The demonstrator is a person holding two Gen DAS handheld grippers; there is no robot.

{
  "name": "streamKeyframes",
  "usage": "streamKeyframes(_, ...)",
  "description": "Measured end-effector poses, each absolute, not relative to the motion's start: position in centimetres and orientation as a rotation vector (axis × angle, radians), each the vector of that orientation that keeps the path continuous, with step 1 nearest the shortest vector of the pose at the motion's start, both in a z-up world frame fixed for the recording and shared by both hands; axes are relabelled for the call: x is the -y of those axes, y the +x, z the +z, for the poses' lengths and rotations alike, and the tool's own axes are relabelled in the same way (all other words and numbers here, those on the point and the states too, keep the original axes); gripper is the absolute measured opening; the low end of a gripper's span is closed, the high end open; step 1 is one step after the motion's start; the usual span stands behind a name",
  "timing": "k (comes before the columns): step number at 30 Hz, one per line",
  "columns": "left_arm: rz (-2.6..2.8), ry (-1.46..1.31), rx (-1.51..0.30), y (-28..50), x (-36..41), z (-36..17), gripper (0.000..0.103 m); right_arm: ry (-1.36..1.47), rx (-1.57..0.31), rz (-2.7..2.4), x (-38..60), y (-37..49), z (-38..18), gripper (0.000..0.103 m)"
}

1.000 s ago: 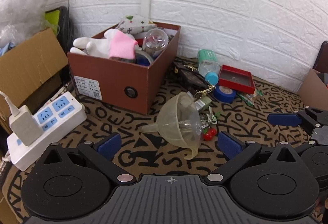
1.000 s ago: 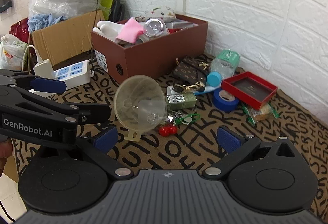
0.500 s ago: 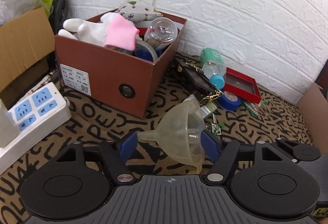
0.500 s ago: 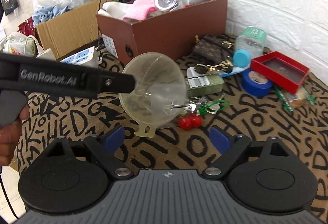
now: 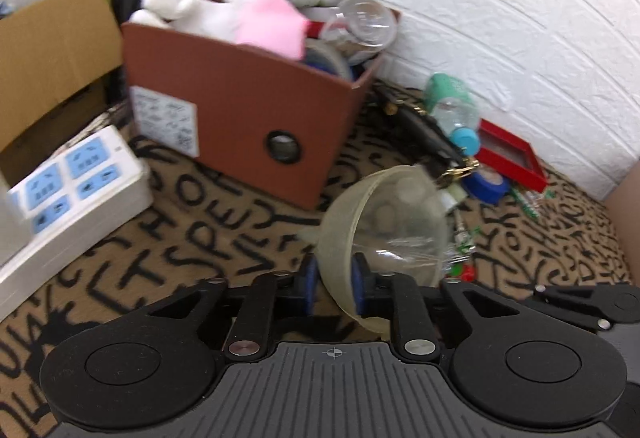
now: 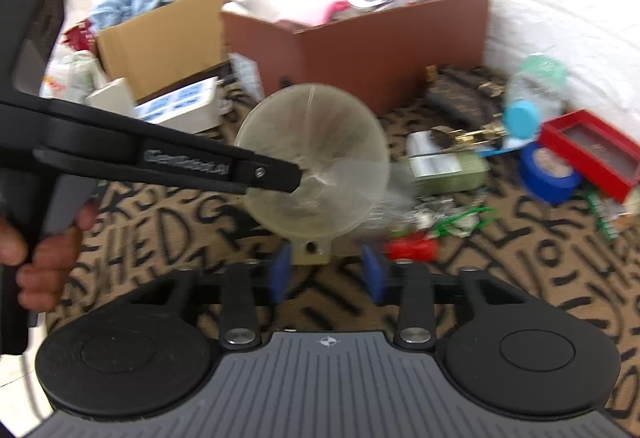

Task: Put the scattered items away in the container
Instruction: 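Reach the left tool to the clear funnel and grasp its rim, then hold the funnel in the left tool while the right tool grasps the clear plastic packet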

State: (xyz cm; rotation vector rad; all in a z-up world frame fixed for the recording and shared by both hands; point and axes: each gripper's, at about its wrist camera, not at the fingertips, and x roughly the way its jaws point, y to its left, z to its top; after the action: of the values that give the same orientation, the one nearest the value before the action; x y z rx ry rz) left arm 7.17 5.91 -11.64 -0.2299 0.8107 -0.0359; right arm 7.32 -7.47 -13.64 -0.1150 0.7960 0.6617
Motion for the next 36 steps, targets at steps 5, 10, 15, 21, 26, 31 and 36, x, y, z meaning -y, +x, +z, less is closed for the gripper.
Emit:
streamKeyframes(5,-0.020,-0.254,-0.836,6.2,-7.2,-12.0,0.003,-0.171,-0.803,0.724,6.1,5.7,-13.9,0.030)
streamKeyframes(10,-0.010,-0.251,-0.832,5.7,-7.7,-12.0,0.008,-0.183,-0.772,0.654,6.9,5.2,-13.1,0.032)
streamKeyframes(15,-0.019,-0.237,-0.815,5.8,-7.2,-11.9,0.030,-0.163,-0.755,0.575,8.7,5.7,-12.4,0.035)
streamKeyframes(21,-0.042,-0.212,-0.824,6.1,-6.6,-12.3,0.016,-0.150,-0.753,0.512,9.8,7.4,-12.7,0.035)
streamKeyframes(26,-0.033,-0.211,-0.827,6.6,-6.9,-12.7,0.023,-0.165,-0.733,0.508,9.6,8.8,-12.8,0.035)
streamKeyframes(31,-0.037,-0.216,-0.822,6.6,-7.1,-12.7,0.010,-0.186,-0.725,0.530,8.6,9.9,-13.1,0.035)
streamKeyframes(36,-0.033,-0.223,-0.827,6.5,-7.3,-12.8,0.017,-0.200,-0.753,0.545,7.7,10.9,-14.0,0.036)
